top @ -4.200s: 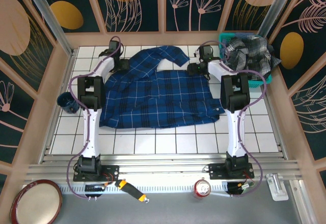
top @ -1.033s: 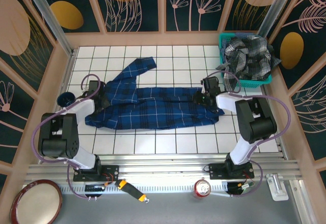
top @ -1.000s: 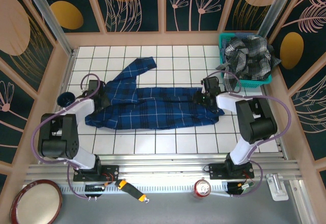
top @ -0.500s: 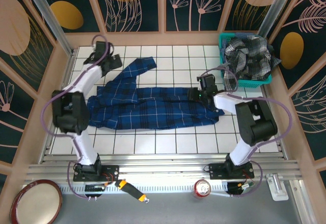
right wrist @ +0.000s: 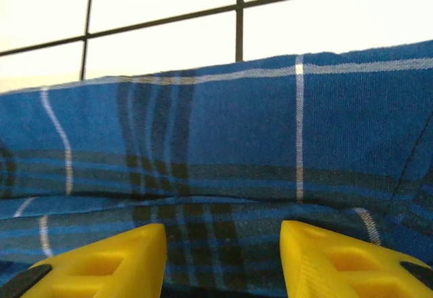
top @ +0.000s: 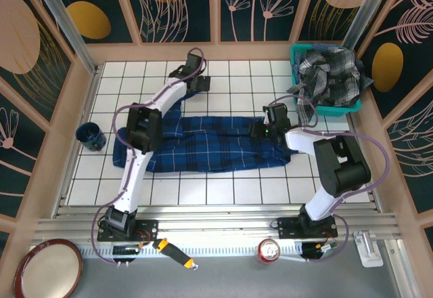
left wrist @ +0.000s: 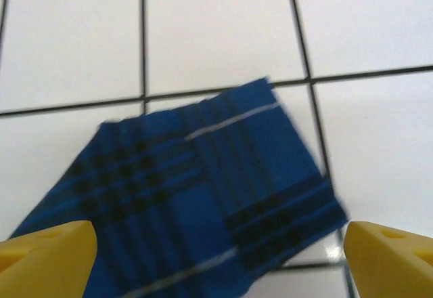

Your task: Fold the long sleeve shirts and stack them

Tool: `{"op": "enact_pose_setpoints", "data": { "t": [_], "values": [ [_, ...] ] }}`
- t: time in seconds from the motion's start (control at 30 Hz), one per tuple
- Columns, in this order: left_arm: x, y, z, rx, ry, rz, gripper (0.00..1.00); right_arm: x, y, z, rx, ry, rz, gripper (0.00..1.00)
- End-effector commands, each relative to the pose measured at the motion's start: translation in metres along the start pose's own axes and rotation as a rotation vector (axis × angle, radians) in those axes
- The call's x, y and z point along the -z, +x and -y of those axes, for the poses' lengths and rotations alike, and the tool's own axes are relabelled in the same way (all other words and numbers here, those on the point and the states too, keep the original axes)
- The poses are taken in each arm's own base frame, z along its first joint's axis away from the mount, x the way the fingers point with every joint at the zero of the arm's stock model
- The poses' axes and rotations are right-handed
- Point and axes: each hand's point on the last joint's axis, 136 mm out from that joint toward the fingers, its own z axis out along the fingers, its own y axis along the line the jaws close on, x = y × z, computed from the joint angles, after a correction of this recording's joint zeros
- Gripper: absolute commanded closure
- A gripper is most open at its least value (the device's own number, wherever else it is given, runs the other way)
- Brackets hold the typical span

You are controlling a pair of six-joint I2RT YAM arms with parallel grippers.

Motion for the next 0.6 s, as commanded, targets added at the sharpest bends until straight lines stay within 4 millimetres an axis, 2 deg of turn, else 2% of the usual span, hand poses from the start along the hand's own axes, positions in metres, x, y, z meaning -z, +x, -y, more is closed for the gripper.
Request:
{"op": "enact_pose_setpoints", "data": {
  "t": [0.0,0.17,0.23,0.3,0.37,0.4,0.43,0.47,0.57],
  "values": [
    [-0.023,0.016,-0.020,-0.028,-0.095,-0.046,0.07,0.012,-0.005,-0.014,-0.011,-0.061,0.038,0.50],
    [-0.039,0.033,-0.018,-0.028,-0.095,-0.066,0.18,0.024,-0.008,-0.017,-0.015,-0.076,0.062,0.50],
    [-0.042,0.034,-0.016,-0.028,-0.087,-0.068,0.33,0.028,-0.010,-0.019,-0.016,-0.080,0.071,0.50],
    [-0.043,0.036,-0.011,-0.027,-0.061,-0.072,0.59,0.033,-0.014,-0.022,-0.020,-0.093,0.085,0.50],
    [-0.038,0.032,-0.006,-0.012,-0.027,-0.071,0.77,0.037,-0.019,-0.025,-0.025,-0.102,0.099,0.50],
    [-0.034,0.029,-0.002,-0.005,-0.002,-0.067,0.84,0.039,-0.022,-0.026,-0.028,-0.105,0.109,0.50],
    [-0.027,0.022,0.003,0.003,0.024,-0.059,0.95,0.042,-0.026,-0.028,-0.028,-0.109,0.118,0.50],
    [-0.018,0.013,0.007,0.016,0.055,-0.047,1.00,0.044,-0.031,-0.030,-0.032,-0.109,0.130,0.49],
    [0.021,-0.021,0.020,0.052,0.155,0.007,1.00,0.051,-0.049,-0.036,-0.042,-0.106,0.163,0.41]
  ]
}}
